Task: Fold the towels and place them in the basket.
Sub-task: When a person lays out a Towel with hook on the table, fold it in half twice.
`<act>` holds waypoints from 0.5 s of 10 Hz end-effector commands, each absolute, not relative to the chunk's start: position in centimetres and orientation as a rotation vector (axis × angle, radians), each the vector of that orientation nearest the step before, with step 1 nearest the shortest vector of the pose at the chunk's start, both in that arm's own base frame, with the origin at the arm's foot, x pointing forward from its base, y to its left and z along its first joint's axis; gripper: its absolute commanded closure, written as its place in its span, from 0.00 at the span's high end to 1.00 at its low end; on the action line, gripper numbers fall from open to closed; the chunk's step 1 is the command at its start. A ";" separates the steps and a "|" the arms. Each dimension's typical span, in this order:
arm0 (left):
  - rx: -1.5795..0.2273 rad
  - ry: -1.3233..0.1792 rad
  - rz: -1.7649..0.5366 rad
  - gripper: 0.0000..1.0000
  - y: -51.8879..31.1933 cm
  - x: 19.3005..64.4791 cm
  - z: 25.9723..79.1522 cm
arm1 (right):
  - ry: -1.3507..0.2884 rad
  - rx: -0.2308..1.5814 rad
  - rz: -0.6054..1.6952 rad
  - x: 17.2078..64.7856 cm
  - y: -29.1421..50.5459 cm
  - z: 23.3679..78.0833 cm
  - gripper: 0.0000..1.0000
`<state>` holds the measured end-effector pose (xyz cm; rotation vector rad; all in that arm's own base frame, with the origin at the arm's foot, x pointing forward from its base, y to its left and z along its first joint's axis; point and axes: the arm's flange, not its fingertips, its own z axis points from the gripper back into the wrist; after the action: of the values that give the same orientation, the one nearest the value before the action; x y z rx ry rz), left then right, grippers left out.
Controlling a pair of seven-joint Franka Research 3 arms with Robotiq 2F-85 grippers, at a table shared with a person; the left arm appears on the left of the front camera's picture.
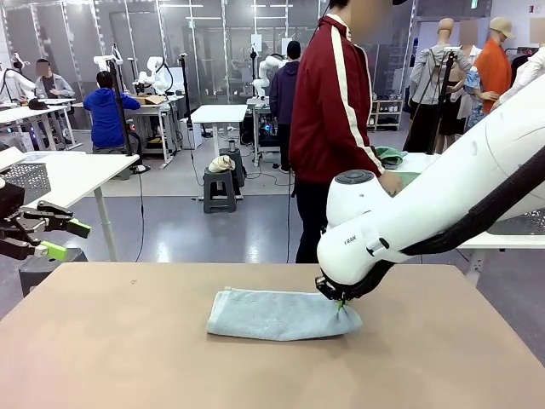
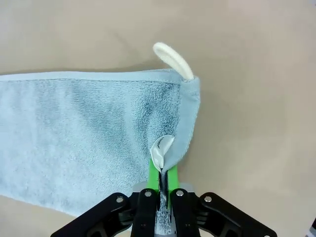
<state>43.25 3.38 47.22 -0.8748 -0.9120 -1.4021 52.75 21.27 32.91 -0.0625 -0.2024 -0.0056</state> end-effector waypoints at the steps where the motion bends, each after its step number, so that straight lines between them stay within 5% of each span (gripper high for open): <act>1: -0.885 -0.929 -1.406 0.85 3.4 42.9 47.4 | -0.245 -0.118 -0.006 52.8 22.8 34.7 0.00; 5: -0.885 -0.929 -1.406 0.85 3.4 42.9 47.4 | -0.272 -0.194 0.051 54.2 28.0 38.6 0.00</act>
<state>43.25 3.37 47.22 -0.8748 -0.9119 -1.4022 53.44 25.94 38.53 -0.1552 -0.2723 0.0841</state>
